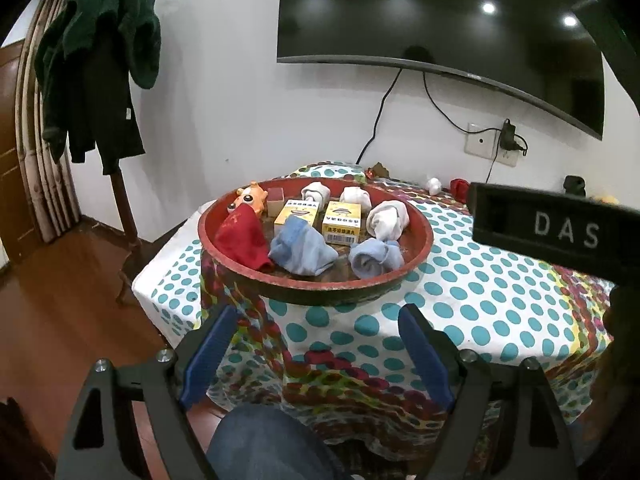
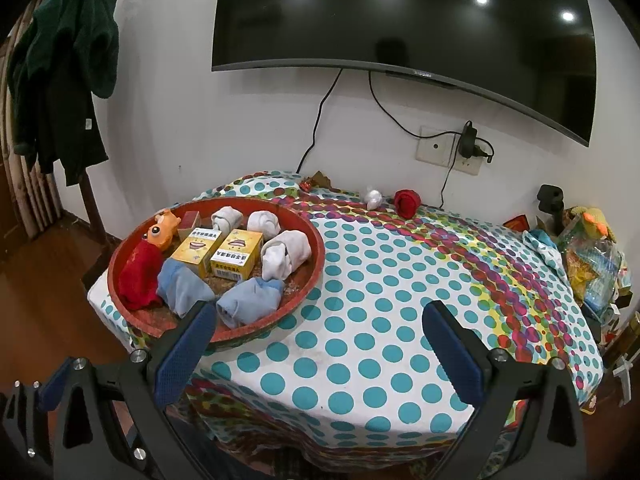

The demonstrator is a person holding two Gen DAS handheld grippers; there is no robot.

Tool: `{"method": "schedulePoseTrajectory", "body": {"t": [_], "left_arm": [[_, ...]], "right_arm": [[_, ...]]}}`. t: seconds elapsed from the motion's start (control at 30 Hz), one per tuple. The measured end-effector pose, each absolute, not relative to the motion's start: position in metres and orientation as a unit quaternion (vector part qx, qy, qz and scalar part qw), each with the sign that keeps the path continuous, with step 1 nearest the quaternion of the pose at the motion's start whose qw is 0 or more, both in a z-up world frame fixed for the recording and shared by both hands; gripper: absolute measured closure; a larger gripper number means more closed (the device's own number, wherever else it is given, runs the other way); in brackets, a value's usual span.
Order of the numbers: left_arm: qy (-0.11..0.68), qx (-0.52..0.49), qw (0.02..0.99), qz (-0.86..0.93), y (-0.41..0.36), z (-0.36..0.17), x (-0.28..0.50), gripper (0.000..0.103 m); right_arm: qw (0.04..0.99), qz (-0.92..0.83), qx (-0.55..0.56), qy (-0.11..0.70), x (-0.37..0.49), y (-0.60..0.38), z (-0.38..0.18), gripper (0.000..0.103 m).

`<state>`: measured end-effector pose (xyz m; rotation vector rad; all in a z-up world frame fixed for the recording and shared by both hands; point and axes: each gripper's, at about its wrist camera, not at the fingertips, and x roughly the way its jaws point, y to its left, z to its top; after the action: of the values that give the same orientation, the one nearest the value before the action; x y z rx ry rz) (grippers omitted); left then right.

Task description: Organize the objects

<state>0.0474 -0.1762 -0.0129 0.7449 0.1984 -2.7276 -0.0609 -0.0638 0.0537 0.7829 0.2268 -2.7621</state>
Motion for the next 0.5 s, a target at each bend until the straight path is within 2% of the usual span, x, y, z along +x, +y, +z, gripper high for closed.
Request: {"method": "schedulePoseTrajectory", "body": {"t": [0.5], "left_arm": [[0.072,0.268,0.149,-0.949,-0.1780,-0.0180,0.0452,0.017]], "right_arm": [[0.139,-0.947,0.277,0.088,-0.0613,-0.0656,0.0455,0.000]]}}
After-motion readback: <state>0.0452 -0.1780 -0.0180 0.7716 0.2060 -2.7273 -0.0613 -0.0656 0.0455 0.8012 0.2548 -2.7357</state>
